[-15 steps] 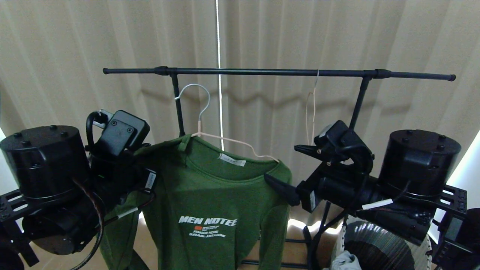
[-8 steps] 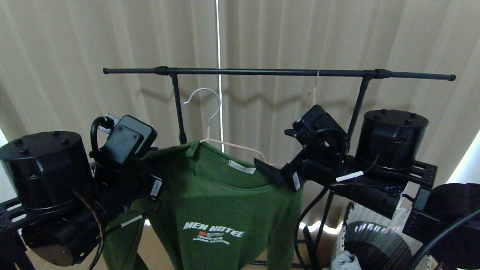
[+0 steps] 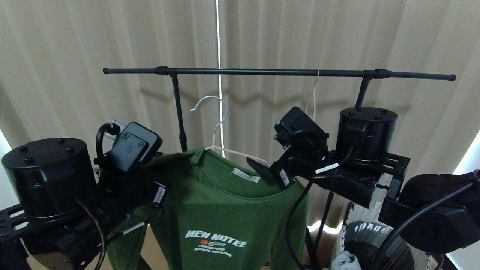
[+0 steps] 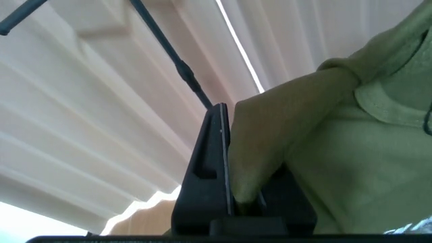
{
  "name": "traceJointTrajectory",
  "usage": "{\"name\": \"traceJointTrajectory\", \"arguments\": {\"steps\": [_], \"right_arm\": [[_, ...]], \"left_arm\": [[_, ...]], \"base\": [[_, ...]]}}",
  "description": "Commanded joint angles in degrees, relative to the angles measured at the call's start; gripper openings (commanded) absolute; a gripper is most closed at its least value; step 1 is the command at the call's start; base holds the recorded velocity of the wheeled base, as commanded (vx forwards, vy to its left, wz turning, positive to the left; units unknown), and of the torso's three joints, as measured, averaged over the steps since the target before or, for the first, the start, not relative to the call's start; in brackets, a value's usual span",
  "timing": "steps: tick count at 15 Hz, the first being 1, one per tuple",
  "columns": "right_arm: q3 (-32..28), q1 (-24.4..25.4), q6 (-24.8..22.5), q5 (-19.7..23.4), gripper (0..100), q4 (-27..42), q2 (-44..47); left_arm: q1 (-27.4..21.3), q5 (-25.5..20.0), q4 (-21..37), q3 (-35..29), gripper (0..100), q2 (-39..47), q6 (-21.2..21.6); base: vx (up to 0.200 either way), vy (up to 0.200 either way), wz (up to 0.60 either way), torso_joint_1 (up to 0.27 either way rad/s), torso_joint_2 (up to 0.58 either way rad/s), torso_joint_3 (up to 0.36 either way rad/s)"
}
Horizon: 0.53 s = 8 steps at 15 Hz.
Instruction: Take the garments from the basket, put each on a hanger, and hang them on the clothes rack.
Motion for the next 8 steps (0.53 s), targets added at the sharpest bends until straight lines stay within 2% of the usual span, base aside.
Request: {"name": "traceJointTrajectory", "arguments": {"steps": [1, 4, 5, 8], "right_arm": [[0.0, 0.1, 0.1, 0.0, 100, -0.2, 1.0], [0.0, 0.3, 0.1, 0.0, 100, -0.3, 0.9], [0.0, 0.3, 0.1, 0.0, 0, -0.4, 0.9], [0.0, 0.3, 0.0, 0.0, 0, -0.6, 0.6]], "left_arm": [[-0.1, 0.0, -0.2, -0.1, 0, 0.0, -0.1], [-0.1, 0.0, -2.1, 0.2, 0, 0.2, 0.0], [-0.1, 0.0, -2.3, 0.2, 0, 0.2, 0.0], [-0.1, -0.1, -2.5, 1.3, 0, 0.1, -0.1]], "base": [[0.0, 0.0, 0.0, 0.0, 0.0, 0.0], [0.0, 0.0, 0.0, 0.0, 0.0, 0.0], [0.0, 0.0, 0.0, 0.0, 0.0, 0.0], [0.0, 0.0, 0.0, 0.0, 0.0, 0.0]]}}
